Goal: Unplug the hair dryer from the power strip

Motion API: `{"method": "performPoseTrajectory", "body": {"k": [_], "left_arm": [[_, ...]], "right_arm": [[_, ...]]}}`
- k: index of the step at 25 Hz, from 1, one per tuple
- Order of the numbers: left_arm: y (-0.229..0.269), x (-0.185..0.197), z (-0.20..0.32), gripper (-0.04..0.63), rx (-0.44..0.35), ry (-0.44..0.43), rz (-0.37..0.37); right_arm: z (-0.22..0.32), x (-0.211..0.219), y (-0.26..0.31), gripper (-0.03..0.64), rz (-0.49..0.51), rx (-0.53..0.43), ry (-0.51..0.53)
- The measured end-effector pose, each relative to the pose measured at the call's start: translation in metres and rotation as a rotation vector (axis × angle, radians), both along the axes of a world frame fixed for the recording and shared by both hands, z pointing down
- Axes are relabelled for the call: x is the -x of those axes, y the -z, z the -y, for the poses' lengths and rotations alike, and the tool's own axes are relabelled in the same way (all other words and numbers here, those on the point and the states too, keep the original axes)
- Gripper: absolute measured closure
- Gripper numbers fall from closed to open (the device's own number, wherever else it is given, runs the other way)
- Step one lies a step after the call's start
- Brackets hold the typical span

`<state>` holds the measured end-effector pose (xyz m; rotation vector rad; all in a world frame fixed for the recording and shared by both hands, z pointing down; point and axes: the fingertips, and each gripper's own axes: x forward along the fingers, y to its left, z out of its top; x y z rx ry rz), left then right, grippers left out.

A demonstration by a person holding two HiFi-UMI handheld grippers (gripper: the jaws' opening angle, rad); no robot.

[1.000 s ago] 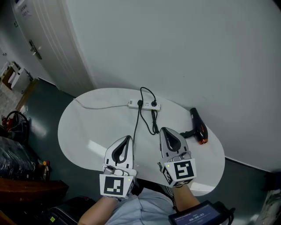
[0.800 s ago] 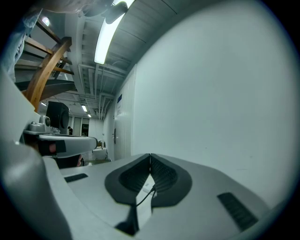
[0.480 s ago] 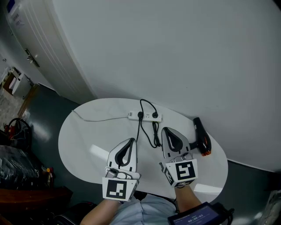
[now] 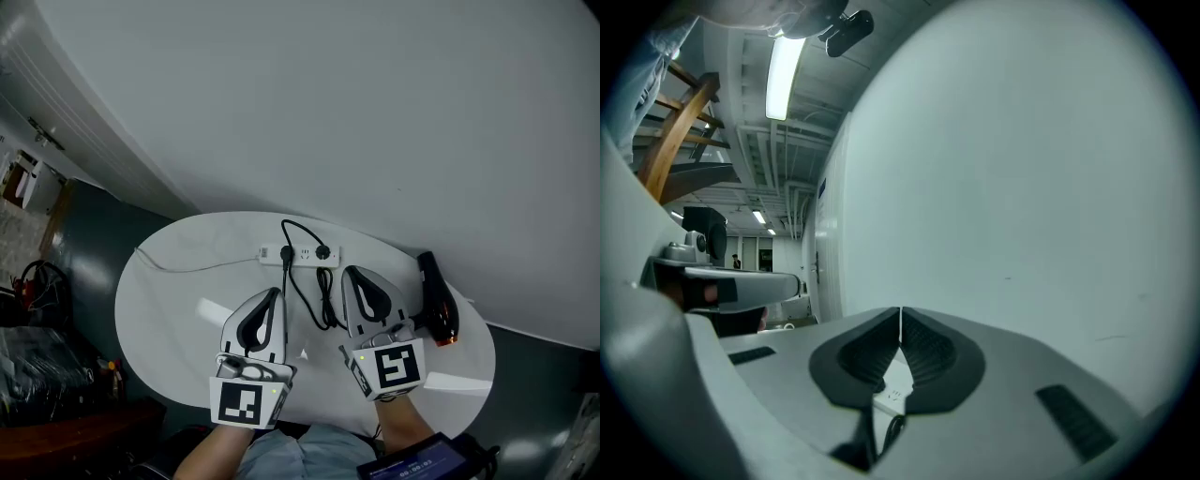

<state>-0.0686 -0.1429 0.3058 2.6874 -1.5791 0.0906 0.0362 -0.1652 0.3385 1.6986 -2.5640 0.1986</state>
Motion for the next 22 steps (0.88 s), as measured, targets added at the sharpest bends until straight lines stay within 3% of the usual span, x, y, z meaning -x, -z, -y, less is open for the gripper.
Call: {"method": "performPoseTrajectory", "body": {"k": [7,12,16,19,22], "left_arm": [[-0.006,-0.011,0.025,0.597,0.007,-0.005,-0.042],[-0.035,-0.016,0.034,0.597,0.127,-0.009,-0.081],[-0.045,-0.017,0.045,0.597,0.075,-0.054,-0.035],[-0.065,-0.02,0.05,0.597,0.183,-0.025,-0.089],[-0.08,-0.023,0.057,0.597,0.222,-0.02,-0.098]], "right_arm": [[0.02,-0.001,-0.024,0.614,-0.003,0.044,0.0],[0.029,0.002,-0.041,0.614,-0.033,0.066,-0.002],[0.034,0.007,-0.054,0.614,-0.049,0.093,0.008],[0.037,0.01,-0.066,0.614,-0.059,0.117,0.022],[0.042,0.012,-0.08,0.612,-0.057,0.147,0.034]]}}
